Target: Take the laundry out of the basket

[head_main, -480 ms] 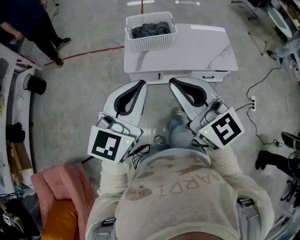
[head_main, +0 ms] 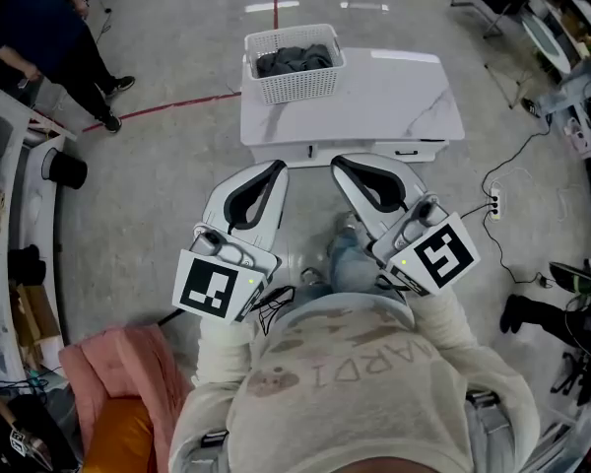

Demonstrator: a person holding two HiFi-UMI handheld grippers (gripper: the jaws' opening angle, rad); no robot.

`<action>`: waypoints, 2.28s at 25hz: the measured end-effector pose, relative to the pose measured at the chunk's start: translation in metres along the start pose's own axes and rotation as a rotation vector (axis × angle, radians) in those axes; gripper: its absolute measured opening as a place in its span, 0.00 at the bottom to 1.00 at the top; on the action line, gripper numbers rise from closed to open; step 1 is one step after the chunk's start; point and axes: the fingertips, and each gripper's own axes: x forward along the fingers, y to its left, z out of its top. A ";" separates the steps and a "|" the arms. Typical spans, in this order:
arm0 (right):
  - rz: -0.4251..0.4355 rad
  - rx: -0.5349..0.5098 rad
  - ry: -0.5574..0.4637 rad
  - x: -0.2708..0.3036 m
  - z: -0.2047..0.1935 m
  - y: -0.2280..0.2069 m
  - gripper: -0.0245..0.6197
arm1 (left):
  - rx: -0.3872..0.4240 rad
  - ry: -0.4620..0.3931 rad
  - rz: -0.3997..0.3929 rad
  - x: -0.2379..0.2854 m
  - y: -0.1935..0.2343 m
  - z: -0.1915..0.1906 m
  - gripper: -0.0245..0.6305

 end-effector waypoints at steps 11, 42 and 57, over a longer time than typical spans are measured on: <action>0.024 0.020 -0.012 0.002 0.003 -0.016 0.08 | 0.010 -0.009 0.014 0.016 0.002 0.003 0.04; 0.220 0.071 -0.043 -0.004 -0.032 -0.306 0.08 | 0.031 0.033 0.236 0.288 0.010 -0.010 0.04; 0.253 0.085 0.015 0.107 -0.059 -0.381 0.08 | 0.013 0.076 0.276 0.355 0.131 -0.037 0.04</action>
